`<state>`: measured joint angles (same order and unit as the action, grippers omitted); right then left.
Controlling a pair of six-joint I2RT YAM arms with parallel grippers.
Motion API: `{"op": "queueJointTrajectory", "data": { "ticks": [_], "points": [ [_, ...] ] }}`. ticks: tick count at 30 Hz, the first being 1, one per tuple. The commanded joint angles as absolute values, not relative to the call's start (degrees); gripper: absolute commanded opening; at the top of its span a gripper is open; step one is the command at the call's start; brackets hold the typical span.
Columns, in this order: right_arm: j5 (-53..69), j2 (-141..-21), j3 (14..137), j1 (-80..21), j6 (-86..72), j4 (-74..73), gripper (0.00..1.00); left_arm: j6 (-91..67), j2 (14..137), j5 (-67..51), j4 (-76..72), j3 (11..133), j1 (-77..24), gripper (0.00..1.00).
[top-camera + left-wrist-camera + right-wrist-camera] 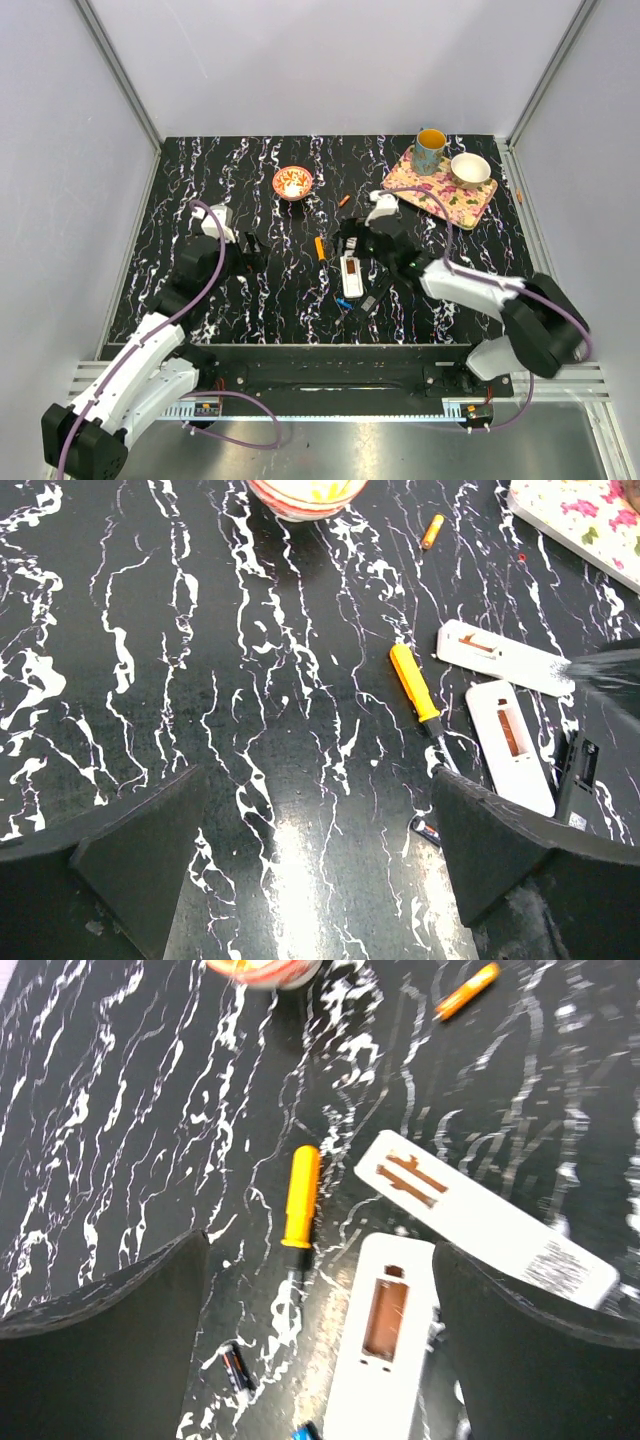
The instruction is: Unload the batteries from the remote control
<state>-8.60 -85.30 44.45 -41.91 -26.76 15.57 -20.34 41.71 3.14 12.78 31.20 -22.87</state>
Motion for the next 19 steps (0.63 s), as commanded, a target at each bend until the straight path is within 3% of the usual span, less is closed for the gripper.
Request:
{"op": "queueJointTrajectory", "data": {
  "ticks": [1,5,10,19],
  "points": [
    [-21.95,-73.41,38.42,-42.19,-21.99,15.48,1.0,-21.97,41.84,7.99,8.88,30.24,-22.94,0.99],
    [-34.67,-58.74,33.14,-41.75,-20.65,8.8,1.0,-22.85,41.49,11.68,8.26,29.1,-23.03,0.99],
    [-40.16,-46.08,29.53,-39.91,-18.99,3.09,1.0,-22.15,40.17,13.01,5.72,26.9,-22.94,0.99],
    [-33.67,-46.66,31.02,-31.75,-19.16,1.67,1.0,-19.34,38.94,12.47,0.63,24.18,-22.94,0.99]
  ]
}}
